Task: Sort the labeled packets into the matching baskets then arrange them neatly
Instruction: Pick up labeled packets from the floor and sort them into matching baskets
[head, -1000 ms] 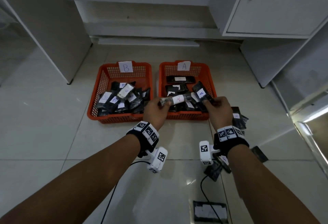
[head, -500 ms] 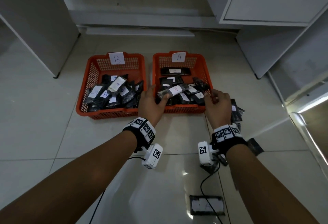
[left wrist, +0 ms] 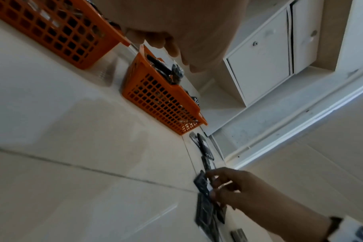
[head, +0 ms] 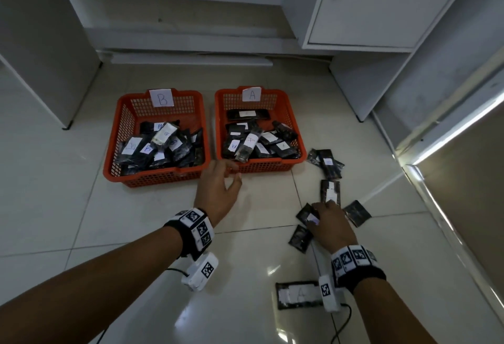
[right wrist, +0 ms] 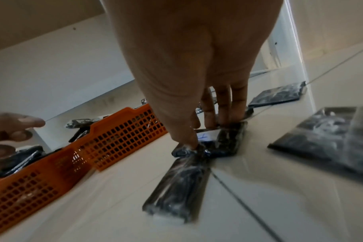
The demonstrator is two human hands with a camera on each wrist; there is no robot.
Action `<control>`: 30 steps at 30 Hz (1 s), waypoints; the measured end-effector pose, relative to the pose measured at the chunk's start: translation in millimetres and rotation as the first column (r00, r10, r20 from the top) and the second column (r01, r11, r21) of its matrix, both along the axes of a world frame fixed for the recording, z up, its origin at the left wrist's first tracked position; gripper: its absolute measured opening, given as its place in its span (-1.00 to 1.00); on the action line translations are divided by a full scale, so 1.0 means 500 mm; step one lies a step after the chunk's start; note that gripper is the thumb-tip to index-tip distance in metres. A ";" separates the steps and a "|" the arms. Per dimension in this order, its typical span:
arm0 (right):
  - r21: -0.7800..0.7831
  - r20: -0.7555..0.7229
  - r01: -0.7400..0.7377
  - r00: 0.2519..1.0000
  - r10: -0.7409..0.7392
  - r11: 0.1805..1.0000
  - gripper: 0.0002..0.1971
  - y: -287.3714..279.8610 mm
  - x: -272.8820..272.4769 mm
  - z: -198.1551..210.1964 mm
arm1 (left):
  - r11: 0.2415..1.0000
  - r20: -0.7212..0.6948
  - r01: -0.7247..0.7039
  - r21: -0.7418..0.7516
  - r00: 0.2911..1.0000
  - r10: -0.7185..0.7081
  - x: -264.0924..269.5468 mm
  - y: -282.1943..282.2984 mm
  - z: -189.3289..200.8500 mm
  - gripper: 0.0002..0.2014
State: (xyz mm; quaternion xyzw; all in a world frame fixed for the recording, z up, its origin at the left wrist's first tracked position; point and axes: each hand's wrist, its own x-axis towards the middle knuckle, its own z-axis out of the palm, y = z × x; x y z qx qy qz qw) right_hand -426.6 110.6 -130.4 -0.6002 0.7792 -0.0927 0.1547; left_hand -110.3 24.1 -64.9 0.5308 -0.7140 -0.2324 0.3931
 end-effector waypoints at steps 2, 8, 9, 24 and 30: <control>0.010 0.059 0.032 0.998 -0.033 0.999 -0.63 0.000 0.008 -0.007 | 0.998 0.016 0.055 0.001 0.998 -0.055 0.002 0.025 -0.001 -0.92; -0.120 0.240 -0.004 0.970 0.033 0.993 -0.84 -0.007 0.052 0.059 | 0.953 0.101 0.251 0.173 0.958 -0.270 0.005 0.079 -0.007 -0.91; -0.147 0.330 0.005 0.943 0.045 0.989 -0.85 -0.004 0.071 0.083 | 0.940 0.118 0.273 0.204 0.946 -0.301 0.006 0.086 -0.010 -0.86; 0.057 0.494 -0.250 0.848 0.190 0.966 -0.85 0.139 0.116 0.111 | 0.827 -0.013 0.312 0.468 0.938 -0.346 -0.015 0.175 -0.060 -0.83; 0.418 0.143 -0.474 0.877 0.460 0.775 -0.58 0.207 0.085 0.079 | 0.816 -0.025 0.264 0.515 0.956 -0.294 -0.018 0.176 -0.076 -0.81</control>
